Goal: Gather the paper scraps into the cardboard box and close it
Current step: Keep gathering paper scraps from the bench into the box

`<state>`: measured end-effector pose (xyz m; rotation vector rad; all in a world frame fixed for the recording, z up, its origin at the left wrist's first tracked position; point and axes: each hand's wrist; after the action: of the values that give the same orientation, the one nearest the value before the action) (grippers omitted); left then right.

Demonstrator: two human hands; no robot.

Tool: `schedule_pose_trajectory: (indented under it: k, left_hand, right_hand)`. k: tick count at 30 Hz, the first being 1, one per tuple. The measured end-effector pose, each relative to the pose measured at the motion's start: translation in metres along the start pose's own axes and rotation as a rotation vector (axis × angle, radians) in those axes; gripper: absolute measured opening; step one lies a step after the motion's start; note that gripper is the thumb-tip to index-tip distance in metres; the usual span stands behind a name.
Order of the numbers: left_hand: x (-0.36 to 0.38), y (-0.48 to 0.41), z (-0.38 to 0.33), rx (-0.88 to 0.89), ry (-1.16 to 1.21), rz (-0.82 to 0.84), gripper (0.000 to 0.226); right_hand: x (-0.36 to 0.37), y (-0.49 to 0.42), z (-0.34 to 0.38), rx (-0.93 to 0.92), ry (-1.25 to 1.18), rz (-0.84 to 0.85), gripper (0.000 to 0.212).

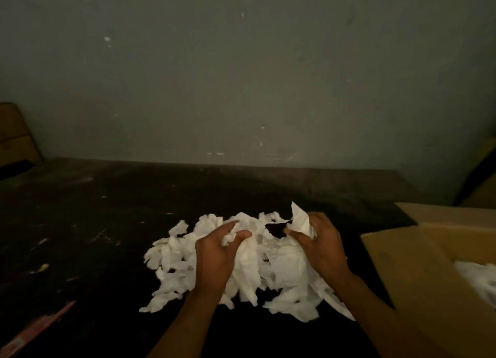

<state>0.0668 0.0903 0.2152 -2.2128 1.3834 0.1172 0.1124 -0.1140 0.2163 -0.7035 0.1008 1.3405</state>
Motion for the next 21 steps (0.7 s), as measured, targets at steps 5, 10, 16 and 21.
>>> schedule_pose_trajectory:
  k: [5, 10, 16, 21]
  left_hand:
    - [0.047, 0.014, -0.049, 0.104, 0.073, 0.061, 0.028]
    - [0.111, 0.028, -0.097, 0.159, 0.153, 0.156, 0.027]
    - [0.206, 0.054, -0.160, 0.230, 0.210, 0.238, 0.024]
    - [0.302, 0.083, -0.203, 0.187, 0.272, 0.296, 0.018]
  right_hand:
    - [-0.074, 0.011, -0.013, 0.026, 0.049, -0.096, 0.059]
    - [-0.153, 0.018, -0.036, 0.046, 0.099, -0.190, 0.061]
    - [-0.257, 0.015, -0.084, 0.088, 0.167, -0.305, 0.061]
    - [-0.347, 0.005, -0.142, 0.128, 0.250, -0.343, 0.060]
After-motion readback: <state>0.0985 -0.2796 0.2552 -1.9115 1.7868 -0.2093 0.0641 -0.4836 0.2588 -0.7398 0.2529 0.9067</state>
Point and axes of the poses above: each hand's wrist, its own y-axis away from the middle knuckle, its own x-axis out of the palm, z = x × y, and after that the axes turned 2 degrees about -y, right-handed
